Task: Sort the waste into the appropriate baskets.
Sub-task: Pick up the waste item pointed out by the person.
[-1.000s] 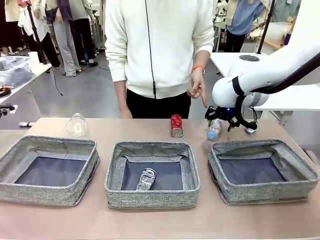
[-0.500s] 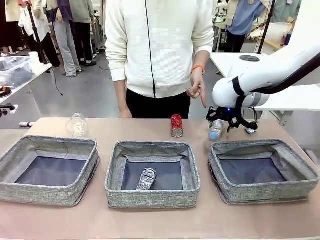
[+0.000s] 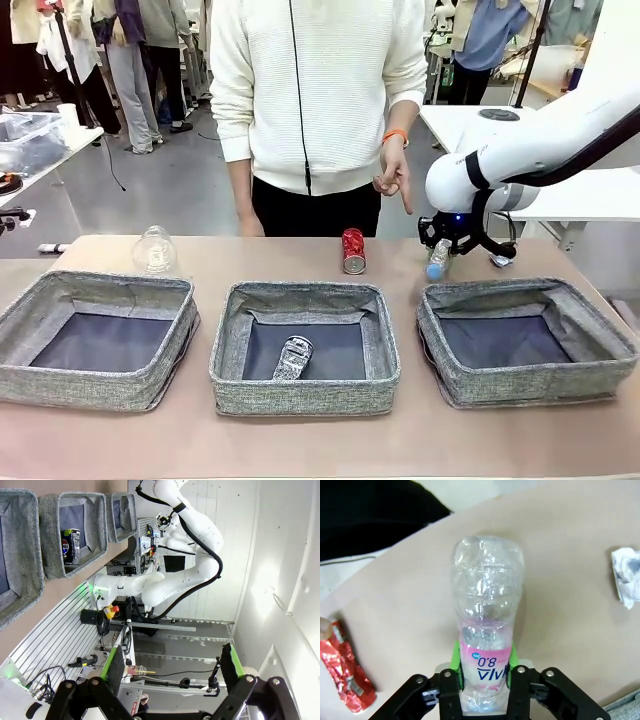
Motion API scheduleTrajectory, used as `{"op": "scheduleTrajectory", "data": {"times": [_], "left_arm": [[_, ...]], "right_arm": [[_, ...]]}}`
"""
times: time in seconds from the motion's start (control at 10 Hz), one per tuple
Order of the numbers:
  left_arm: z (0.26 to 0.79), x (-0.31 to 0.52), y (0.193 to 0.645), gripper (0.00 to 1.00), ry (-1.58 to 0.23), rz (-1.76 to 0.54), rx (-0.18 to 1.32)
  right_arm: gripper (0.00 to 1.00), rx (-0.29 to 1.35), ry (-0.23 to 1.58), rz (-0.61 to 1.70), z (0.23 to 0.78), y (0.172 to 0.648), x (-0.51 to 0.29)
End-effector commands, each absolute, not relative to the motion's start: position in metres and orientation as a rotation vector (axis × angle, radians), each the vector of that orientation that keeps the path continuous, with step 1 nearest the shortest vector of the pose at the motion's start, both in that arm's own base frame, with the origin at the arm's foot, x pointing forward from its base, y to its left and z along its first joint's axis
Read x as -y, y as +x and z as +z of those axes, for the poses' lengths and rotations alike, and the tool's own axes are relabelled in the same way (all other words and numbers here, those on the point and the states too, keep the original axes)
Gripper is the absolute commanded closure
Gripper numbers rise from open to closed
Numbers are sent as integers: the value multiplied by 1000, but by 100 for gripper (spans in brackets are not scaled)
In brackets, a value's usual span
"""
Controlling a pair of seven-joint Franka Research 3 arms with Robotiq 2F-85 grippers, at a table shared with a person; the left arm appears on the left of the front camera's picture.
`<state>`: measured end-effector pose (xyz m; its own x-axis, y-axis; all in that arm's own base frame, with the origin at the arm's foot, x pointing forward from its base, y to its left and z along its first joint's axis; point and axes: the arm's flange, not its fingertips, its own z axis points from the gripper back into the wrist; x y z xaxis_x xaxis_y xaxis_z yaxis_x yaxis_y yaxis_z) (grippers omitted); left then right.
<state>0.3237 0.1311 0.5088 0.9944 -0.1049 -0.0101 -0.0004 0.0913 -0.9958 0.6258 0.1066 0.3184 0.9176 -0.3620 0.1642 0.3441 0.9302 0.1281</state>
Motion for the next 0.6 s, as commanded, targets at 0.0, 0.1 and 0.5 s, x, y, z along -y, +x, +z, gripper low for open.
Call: {"op": "scheduleTrajectory", "data": {"times": [0.0,0.1,0.5], "left_arm": [[511,-130,324,0,-1485,-81,-71],[511,-130,324,0,-1485,-81,-71],[511,-130,324,0,-1485,-81,-71]], "right_arm": [[100,185,54,-394,317,628,-110],[100,175,58,-395,317,628,-110],[100,177,58,-387,322,624,-108]]}}
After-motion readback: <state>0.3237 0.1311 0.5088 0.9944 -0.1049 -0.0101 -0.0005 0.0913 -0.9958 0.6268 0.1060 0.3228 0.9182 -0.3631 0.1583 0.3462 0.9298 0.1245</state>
